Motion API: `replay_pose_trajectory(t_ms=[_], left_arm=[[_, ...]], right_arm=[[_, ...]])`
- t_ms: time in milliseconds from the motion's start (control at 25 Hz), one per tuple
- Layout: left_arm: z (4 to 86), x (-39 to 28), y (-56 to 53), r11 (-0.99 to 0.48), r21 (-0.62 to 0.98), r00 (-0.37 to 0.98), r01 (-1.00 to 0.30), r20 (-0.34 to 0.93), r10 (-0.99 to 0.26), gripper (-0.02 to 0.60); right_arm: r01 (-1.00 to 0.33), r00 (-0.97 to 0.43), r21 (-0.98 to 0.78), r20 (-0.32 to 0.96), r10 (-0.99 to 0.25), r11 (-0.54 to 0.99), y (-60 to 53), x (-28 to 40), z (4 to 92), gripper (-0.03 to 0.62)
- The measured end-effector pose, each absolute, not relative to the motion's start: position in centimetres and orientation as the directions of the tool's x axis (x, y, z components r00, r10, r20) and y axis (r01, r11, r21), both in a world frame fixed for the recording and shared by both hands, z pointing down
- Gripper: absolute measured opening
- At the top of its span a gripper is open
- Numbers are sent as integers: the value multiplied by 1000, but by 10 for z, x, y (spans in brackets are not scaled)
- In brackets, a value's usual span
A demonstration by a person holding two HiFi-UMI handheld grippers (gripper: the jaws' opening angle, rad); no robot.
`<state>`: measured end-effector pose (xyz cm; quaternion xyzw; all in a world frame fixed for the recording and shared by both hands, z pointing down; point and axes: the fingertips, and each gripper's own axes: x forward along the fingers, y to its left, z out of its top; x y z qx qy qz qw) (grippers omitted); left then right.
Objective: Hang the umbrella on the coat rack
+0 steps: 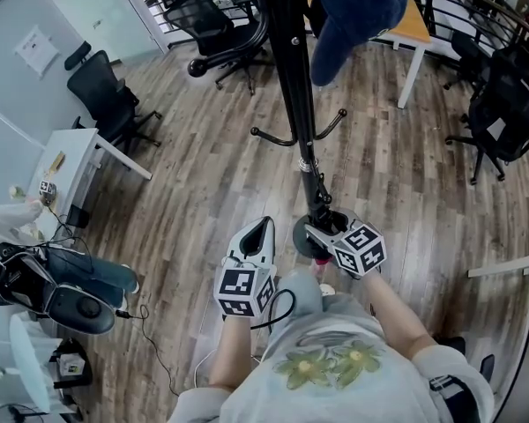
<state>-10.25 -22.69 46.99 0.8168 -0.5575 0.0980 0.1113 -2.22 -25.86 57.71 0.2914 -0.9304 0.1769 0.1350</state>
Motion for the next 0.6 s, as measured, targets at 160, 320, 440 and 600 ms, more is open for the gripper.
replay_pose_trajectory(t_ms=[160,320,440,600], left_arm=[[472,-99,-227,-356,72,361,-932,290,-886,2],[471,-98,-232,-365,69,369,-928,289,-883,2],[471,-96,-233,-371,67,374,-926,289,-881,2],[472,-91,-235,-379,63,380,-923,293,-877,2]], right_arm=[[-590,-791,-235,362,-494,772,-264,-23,585,225],[-596,-786,-237,365,-499,767,-271,-25,589,225],[-604,-779,-230,371,-505,763,-274,-24,593,225],[-603,-777,-213,376,-505,769,-277,-24,600,227]])
